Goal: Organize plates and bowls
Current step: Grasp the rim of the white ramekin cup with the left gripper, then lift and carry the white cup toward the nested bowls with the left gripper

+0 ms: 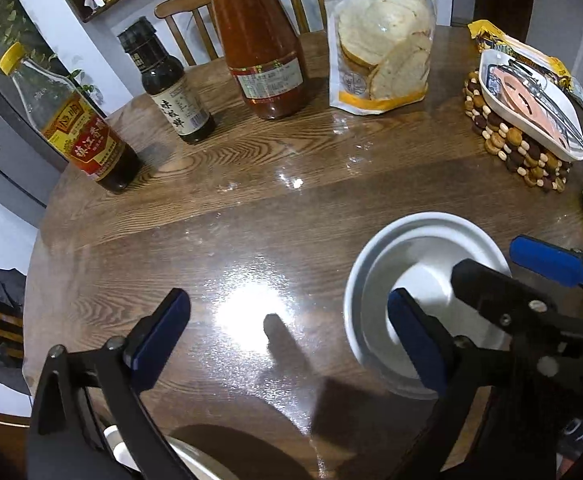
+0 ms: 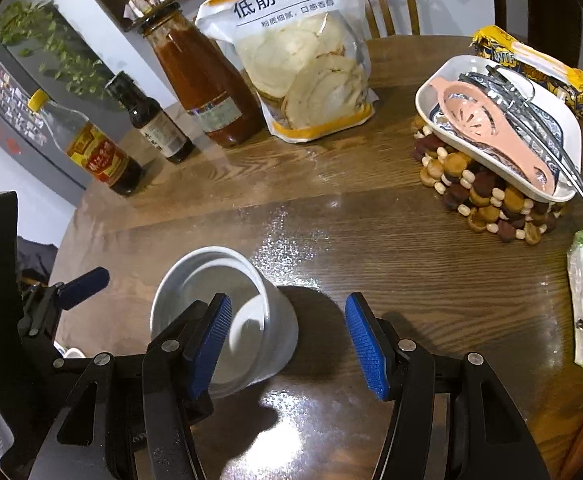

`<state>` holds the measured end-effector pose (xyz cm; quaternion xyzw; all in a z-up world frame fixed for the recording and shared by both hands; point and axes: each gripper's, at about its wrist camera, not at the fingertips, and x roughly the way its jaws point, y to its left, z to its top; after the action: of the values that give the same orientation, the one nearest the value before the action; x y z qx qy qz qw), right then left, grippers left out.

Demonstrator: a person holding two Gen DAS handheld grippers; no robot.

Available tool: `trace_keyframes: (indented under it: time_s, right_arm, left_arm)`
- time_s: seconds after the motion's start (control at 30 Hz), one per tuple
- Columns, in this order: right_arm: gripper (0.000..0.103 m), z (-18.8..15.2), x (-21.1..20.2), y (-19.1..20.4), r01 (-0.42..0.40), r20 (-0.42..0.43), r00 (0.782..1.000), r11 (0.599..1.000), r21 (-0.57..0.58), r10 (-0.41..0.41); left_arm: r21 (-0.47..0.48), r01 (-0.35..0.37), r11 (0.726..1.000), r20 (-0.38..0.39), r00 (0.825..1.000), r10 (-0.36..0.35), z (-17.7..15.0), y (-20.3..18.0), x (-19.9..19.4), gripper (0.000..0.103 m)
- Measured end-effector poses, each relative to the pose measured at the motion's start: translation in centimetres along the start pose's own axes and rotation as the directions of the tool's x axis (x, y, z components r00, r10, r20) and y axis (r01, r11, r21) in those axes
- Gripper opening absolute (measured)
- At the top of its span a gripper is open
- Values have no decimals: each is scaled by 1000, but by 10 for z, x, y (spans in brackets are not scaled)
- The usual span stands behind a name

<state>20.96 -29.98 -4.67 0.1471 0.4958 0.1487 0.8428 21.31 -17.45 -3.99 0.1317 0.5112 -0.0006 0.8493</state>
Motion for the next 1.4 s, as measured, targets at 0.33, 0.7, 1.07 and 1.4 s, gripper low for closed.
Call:
trace_keyframes:
  time_s: [0.33, 0.7, 1.07, 1.4]
  right_arm:
    - [59, 1, 3, 4, 29, 11, 1000, 999, -38, -28]
    - [26, -1, 8, 7, 0, 14, 1000, 999, -53, 1]
    - [15, -2, 8, 12, -16, 29, 999, 998, -57, 18]
    - [15, -6, -1, 13, -1, 65, 998, 999, -53, 5]
  left_arm:
    - [7, 70, 998, -17, 997, -70, -2, -4, 7, 57]
    - [13, 123, 992, -19, 992, -122, -8, -17, 6, 20]
    - [10, 129, 992, -11, 992, -129, -11, -21, 3, 14]
    - [13, 126, 992, 19, 992, -127, -14, -22, -6, 14]
